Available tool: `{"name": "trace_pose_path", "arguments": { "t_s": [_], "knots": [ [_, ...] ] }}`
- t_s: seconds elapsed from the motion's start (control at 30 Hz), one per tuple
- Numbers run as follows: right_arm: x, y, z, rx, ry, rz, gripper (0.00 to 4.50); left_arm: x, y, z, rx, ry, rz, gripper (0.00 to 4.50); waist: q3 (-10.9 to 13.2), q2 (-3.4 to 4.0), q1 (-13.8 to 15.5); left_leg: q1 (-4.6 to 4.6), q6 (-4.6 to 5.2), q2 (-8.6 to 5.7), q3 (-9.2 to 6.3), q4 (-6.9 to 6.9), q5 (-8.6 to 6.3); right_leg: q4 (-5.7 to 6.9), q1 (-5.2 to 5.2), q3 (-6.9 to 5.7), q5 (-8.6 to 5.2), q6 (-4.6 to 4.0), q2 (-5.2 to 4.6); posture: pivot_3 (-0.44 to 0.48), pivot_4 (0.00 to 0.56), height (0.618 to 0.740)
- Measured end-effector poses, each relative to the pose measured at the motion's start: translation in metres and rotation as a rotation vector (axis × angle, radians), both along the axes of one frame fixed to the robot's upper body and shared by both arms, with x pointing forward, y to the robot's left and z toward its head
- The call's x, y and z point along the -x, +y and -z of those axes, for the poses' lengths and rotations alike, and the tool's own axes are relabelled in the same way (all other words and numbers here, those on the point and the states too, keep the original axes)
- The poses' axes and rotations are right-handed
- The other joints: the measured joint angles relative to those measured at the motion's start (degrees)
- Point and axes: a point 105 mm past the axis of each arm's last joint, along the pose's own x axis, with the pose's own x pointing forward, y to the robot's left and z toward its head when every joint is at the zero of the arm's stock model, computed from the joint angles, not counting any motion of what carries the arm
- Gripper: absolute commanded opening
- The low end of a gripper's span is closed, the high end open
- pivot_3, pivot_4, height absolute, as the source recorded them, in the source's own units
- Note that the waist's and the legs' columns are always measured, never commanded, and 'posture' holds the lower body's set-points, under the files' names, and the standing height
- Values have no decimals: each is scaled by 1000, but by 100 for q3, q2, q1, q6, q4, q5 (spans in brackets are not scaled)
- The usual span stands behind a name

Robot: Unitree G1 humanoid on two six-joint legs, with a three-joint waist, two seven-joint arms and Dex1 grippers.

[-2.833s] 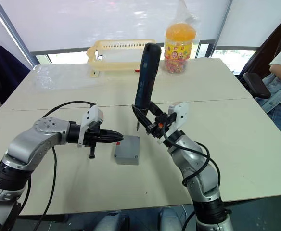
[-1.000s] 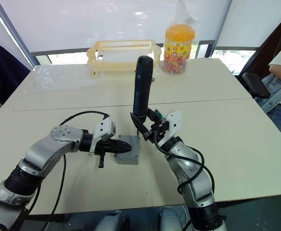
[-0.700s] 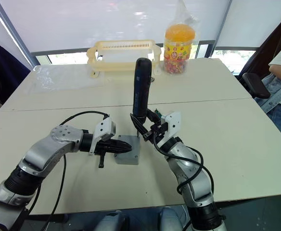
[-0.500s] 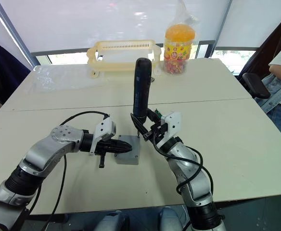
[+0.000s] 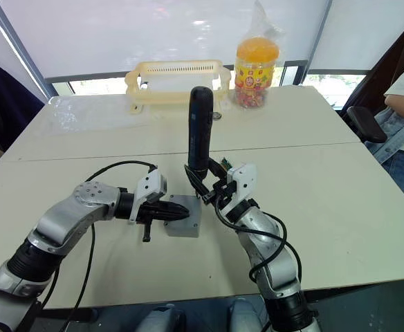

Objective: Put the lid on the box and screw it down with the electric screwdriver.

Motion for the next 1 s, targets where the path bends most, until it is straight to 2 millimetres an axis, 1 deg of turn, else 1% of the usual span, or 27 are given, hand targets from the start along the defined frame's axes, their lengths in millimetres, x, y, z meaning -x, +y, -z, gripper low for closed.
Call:
{"name": "trace_pose_path", "arguments": {
  "t_s": [0.47, 1.0],
  "knots": [
    [1, -3, 6, 72, -68, 10, 1812, 1, 0, 2, 0, 6, -2, 314, -18, -4, 7, 9, 0, 1, -1, 0, 0, 0, 10, 0, 0, 0, 1, 0, 150, 740],
    [-3, -7, 10, 110, -67, 18, 1812, 2, 1, 4, -1, 12, -6, 314, -59, -6, 16, 13, 0, 2, -3, 0, 0, -3, 19, -1, -2, -2, 1, 0, 150, 740]
  ]
}}
